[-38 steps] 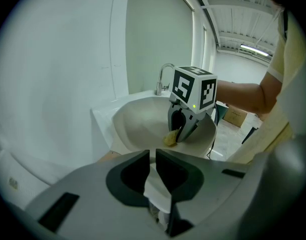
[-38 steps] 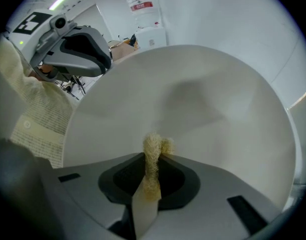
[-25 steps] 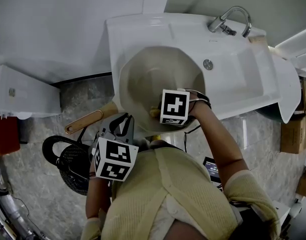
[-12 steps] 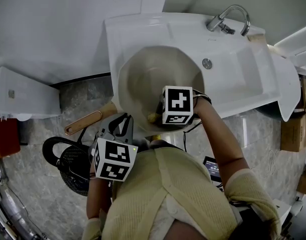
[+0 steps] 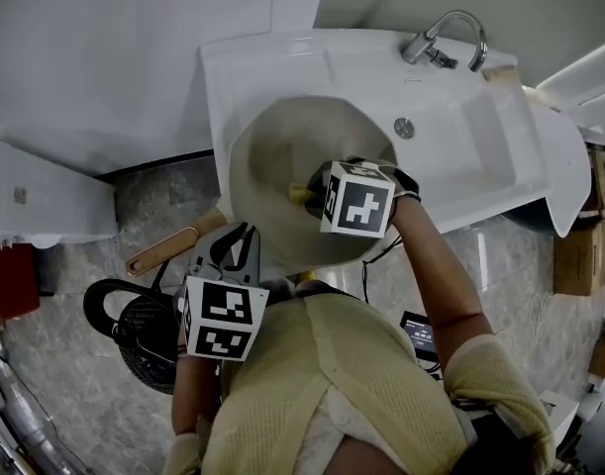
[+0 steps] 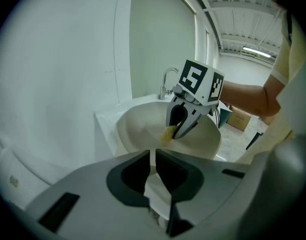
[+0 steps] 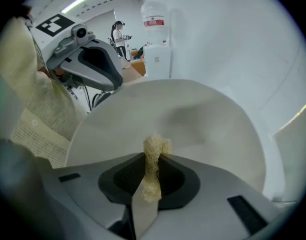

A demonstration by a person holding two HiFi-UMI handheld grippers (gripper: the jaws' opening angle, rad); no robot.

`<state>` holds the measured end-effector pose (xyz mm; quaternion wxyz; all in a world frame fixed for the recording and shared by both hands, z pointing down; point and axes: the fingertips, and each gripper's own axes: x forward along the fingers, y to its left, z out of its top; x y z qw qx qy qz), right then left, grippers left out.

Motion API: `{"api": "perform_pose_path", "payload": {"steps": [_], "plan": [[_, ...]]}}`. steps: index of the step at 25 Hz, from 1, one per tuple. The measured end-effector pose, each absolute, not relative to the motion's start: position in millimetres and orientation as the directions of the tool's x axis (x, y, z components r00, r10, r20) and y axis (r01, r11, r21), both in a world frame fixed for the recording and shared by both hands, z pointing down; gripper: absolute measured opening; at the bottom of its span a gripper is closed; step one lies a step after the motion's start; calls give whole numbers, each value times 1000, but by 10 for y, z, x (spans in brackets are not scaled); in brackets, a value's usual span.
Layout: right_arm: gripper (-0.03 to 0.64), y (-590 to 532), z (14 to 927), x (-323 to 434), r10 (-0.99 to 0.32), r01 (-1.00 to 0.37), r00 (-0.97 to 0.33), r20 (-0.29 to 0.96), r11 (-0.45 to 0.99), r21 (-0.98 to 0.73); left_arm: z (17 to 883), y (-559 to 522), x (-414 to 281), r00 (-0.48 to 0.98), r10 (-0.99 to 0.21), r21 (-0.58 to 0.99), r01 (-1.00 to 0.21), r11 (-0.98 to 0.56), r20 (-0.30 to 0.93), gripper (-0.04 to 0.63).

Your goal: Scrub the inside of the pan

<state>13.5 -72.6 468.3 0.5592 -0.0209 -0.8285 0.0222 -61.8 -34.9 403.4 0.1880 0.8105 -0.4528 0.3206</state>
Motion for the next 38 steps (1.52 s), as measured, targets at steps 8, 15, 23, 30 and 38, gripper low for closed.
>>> {"api": "perform_pose_path", "payload": {"steps": [8,15,23,30,38], "plan": [[78,-1263,4572,216,-215,-49,-368,905,976,212,4014,-409,-626,389,-619,25,-859,-512,683,84],[78,-1625,4498,284,-375,-10,-312,873,920,392,4021,-437,-633,391,-616,33,-860,-509,684,84],[78,-1957,4487,512,-524,9,-203,827,844,537,4028,-459,-615,394,-613,36,-858,-512,684,84],[78,-2072,4534,676,-567,21,-134,813,819,574,4039,-460,-583,407,-602,45,-851,-524,687,84],[78,-2008,4695,796,-526,101,-21,851,845,525,4036,-464,-564,414,-594,46,-844,-535,690,84]]}}
